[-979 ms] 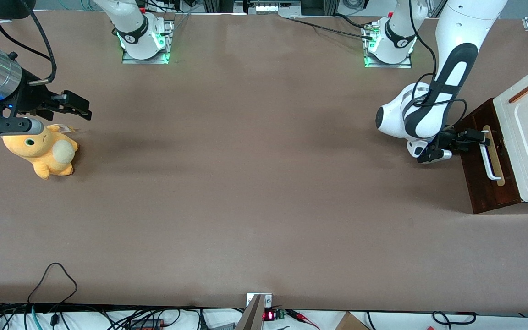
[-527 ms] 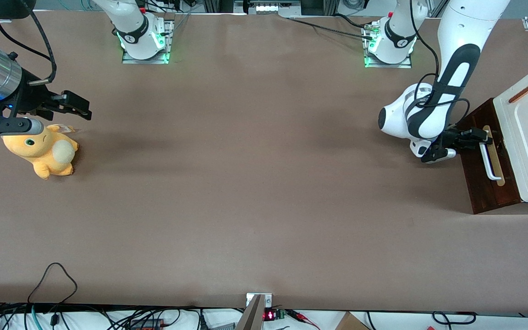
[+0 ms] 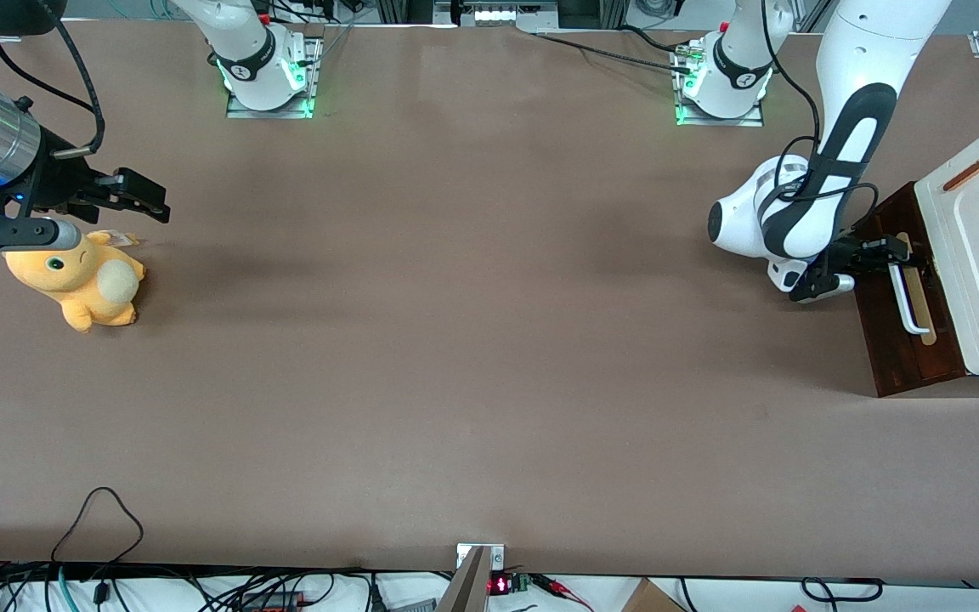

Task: Open lower drawer with left arm only
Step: 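Close the left gripper around the white bar handle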

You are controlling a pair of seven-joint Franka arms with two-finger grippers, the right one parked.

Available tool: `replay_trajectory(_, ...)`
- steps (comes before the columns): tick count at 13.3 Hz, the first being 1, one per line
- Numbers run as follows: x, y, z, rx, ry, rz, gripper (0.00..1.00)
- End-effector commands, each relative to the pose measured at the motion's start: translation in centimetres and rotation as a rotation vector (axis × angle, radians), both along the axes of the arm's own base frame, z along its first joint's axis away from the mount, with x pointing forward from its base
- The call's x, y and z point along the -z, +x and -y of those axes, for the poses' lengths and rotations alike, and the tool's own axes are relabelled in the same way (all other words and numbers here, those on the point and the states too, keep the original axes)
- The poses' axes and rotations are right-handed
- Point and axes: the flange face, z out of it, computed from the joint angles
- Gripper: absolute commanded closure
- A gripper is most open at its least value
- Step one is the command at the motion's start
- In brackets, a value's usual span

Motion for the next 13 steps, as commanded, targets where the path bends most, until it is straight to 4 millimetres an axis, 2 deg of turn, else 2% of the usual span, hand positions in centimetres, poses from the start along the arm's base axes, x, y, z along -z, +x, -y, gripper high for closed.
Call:
replay_trajectory(1, 0.1, 0.1, -0.2, 0.025, 0.017, 0.015, 0.52)
replay_trajectory(6, 0.4, 0.3, 0.1, 0.047, 0.015, 0.017, 0.53)
replay_trajectory(12, 1.4, 0.2, 0.0, 0.069, 0.019, 0.031, 0.59)
replay_trajectory(13, 1.4, 0.3, 0.0, 0.069, 0.019, 0.033, 0.63)
